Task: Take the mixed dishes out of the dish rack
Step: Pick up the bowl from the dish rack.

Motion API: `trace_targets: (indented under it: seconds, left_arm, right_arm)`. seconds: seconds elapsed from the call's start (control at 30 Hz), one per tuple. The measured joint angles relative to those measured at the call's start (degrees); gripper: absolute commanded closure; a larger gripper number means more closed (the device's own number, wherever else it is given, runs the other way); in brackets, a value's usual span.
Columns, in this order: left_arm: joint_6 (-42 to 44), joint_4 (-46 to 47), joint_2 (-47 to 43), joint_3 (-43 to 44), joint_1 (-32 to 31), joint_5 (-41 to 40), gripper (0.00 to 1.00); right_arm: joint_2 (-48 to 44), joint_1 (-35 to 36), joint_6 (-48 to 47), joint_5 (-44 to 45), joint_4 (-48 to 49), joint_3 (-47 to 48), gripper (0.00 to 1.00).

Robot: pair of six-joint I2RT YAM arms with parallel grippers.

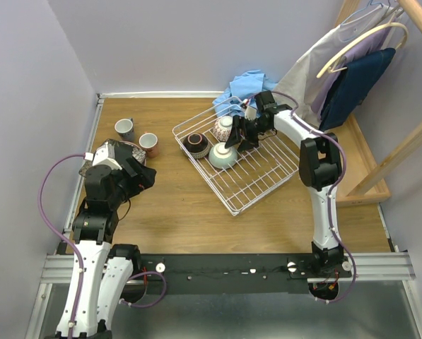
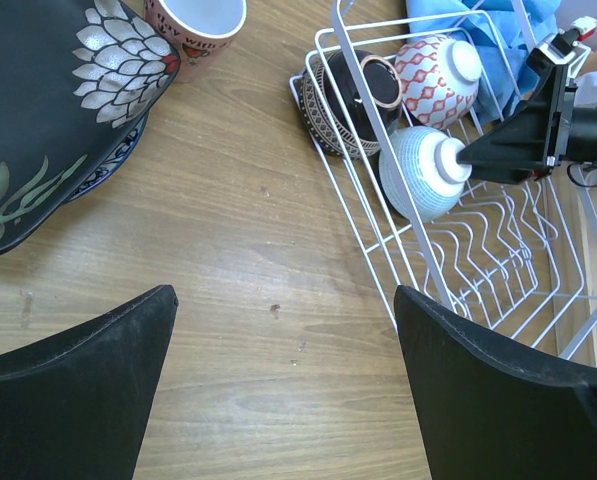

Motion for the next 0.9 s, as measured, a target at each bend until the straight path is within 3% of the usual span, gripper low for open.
trace_targets:
  seconds: [0.3,0.63,0.8,0.9]
  left_arm:
    - [-0.8,1.0,0.6,0.0,0.0,0.6,0.02]
    - [-1.5,1.8,1.3,0.0,0.0,1.1,0.02]
    - [-1.6,1.8,1.3,0.0,0.0,1.3,0.02]
    - [-1.6,1.8,1.3,0.0,0.0,1.5,0.02]
  right_arm:
    - [1.2,-0.1,0.4,-4.1,0.5,-0.5,0.2]
    - [1.2,-0.1,0.0,-4.3,0.5,-0.5,0.08]
    - [1.2,0.0,0.0,-4.9,1.0,-0.7,0.11]
    - [1.3,0.0,-0.1,-5.4,1.7,-1.1,0.18]
